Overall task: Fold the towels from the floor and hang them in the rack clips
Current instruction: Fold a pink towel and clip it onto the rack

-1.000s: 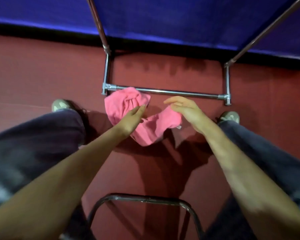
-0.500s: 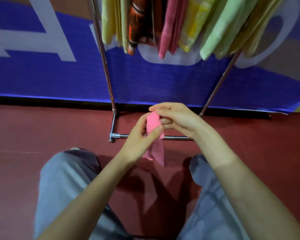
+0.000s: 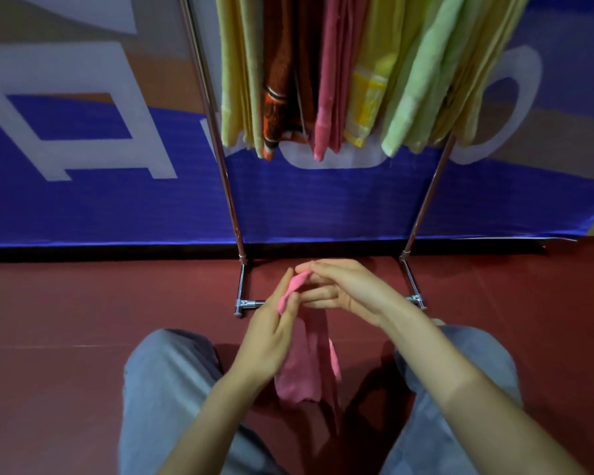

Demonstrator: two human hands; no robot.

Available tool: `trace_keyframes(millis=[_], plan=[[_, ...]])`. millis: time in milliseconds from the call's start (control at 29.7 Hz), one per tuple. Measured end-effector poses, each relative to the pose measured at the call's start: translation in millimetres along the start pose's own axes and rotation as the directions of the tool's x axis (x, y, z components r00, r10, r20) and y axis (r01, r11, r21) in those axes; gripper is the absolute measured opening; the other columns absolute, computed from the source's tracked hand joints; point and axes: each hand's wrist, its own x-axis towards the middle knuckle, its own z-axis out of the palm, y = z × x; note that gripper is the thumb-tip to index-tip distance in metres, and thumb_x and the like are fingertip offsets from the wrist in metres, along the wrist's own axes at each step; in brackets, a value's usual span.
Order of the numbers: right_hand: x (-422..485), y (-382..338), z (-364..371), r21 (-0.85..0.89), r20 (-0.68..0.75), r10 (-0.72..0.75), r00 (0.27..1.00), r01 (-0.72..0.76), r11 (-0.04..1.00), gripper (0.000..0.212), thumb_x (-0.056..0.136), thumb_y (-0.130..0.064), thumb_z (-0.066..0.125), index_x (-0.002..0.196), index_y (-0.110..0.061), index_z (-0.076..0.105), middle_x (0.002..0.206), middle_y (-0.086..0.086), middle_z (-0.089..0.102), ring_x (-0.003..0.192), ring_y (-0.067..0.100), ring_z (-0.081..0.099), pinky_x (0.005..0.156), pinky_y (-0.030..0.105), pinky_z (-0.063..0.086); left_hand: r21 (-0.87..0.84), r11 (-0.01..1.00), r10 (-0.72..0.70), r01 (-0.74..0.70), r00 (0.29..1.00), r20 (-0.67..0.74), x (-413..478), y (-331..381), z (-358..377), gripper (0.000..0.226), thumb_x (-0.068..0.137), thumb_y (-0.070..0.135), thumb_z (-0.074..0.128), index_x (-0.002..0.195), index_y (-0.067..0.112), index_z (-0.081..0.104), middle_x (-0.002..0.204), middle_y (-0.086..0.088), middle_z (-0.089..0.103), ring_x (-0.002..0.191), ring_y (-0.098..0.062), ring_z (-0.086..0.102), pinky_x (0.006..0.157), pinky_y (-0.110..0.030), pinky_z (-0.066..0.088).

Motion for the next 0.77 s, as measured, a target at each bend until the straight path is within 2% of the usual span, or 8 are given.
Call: trace_keyframes(millis=[135,202,269,370,471,573,674,775], plan=[[-7.4,12.1,-2.5,-0.048,0.007,-0.029,1.0,0.029,0.998,0.016,0.091,-0.013,0.047,0.099,-0.012,0.061,0.089,0.003,0.068,0.068,0.01,0.069,0.072,0.02,0.056,0.025,0.999,0.037,-0.036,0.999,-0.036,-4.1,2.0,-11.7,0.025,0.093,0.029,0.038,0.102,0.043,0.056,0.116,0.024,0.055,0.108,0.022,0.047,0.091,0.002,0.03],[-8.9,19.8,-3.8,-0.118,-0.001,-0.042,0.999,0.042,0.992,0.016,0.089,-0.009,0.051,0.101,-0.01,0.061,0.089,0.002,0.068,0.067,0.006,0.069,0.072,0.017,0.055,0.082,0.995,0.063,-0.056,0.994,-0.091,-3.4,0.9,-17.4,0.024,0.087,0.031,0.041,0.089,0.038,0.063,0.092,0.023,0.065,0.091,0.013,0.057,0.081,-0.002,0.037],[-9.7,24.8,-4.7,-0.16,-0.006,-0.072,0.997,0.07,0.985,0.016,0.087,-0.005,0.054,0.101,-0.005,0.061,0.081,0.002,0.069,0.063,0.004,0.067,0.069,0.014,0.054,0.107,0.993,0.073,-0.058,0.987,-0.145,-1.0,0.4,-21.2,0.022,0.083,0.031,0.047,0.066,0.033,0.061,0.064,0.017,0.061,0.066,0.006,0.054,0.064,-0.011,0.038],[-10.2,26.9,-4.4,-0.244,-0.012,-0.14,0.99,0.133,0.961,0.01,0.083,-0.002,0.058,0.08,-0.011,0.061,0.049,-0.008,0.065,0.05,-0.001,0.059,0.059,0.009,0.047,0.08,0.994,0.083,-0.069,0.979,-0.184,1.6,3.7,-26.0,0.032,0.078,0.033,0.054,0.049,0.019,0.049,0.051,0.008,0.045,0.051,0.0,0.036,0.052,-0.019,0.032],[-9.3,30.1,-4.2,-0.408,-0.008,-0.197,0.98,0.177,0.896,0.013,0.08,-0.005,0.063,0.069,-0.009,0.059,0.039,-0.012,0.047,0.042,-0.004,0.041,0.05,0.009,0.036,0.066,0.995,0.088,-0.078,0.983,-0.162,4.0,13.1,-29.7,0.04,0.077,0.035,0.055,0.048,0.013,0.038,0.051,0.009,0.032,0.051,-0.001,0.027,0.048,-0.02,0.026],[-7.6,34.3,-5.7,-0.563,0.033,-0.259,0.965,0.233,0.793,0.024,0.08,-0.011,0.066,0.058,-0.013,0.054,0.056,-0.009,0.036,0.048,-0.001,0.033,0.052,0.014,0.027,0.087,0.991,0.11,-0.1,0.987,-0.115,5.9,24.4,-34.9,0.038,0.079,0.031,0.053,0.05,0.023,0.03,0.048,0.01,0.031,0.049,0.0,0.026,0.047,-0.017,0.023],[-5.1,43.0,-9.0,-0.636,0.041,-0.371,0.928,0.31,0.707,0.019,0.079,-0.022,0.064,0.063,-0.014,0.058,0.069,-0.004,0.048,0.064,0.0,0.044,0.064,0.017,0.035,0.085,0.989,0.131,-0.125,0.988,-0.081,9.4,33.0,-38.4,0.037,0.081,0.028,0.054,0.051,0.021,0.033,0.048,0.011,0.033,0.049,0.001,0.028,0.048,-0.014,0.025],[-3.4,52.1,-12.4,-0.7,-0.019,-0.411,0.911,0.281,0.656,0.046,0.071,-0.043,0.048,0.074,0.002,0.058,0.073,0.012,0.056,0.071,0.012,0.047,0.071,0.034,0.041,0.083,0.988,0.139,-0.132,0.987,-0.085,14.2,39.6,-41.5,0.042,0.083,0.028,0.057,0.052,0.003,0.041,0.056,0.01,0.032,0.053,0.0,0.029,0.048,-0.016,0.027]])
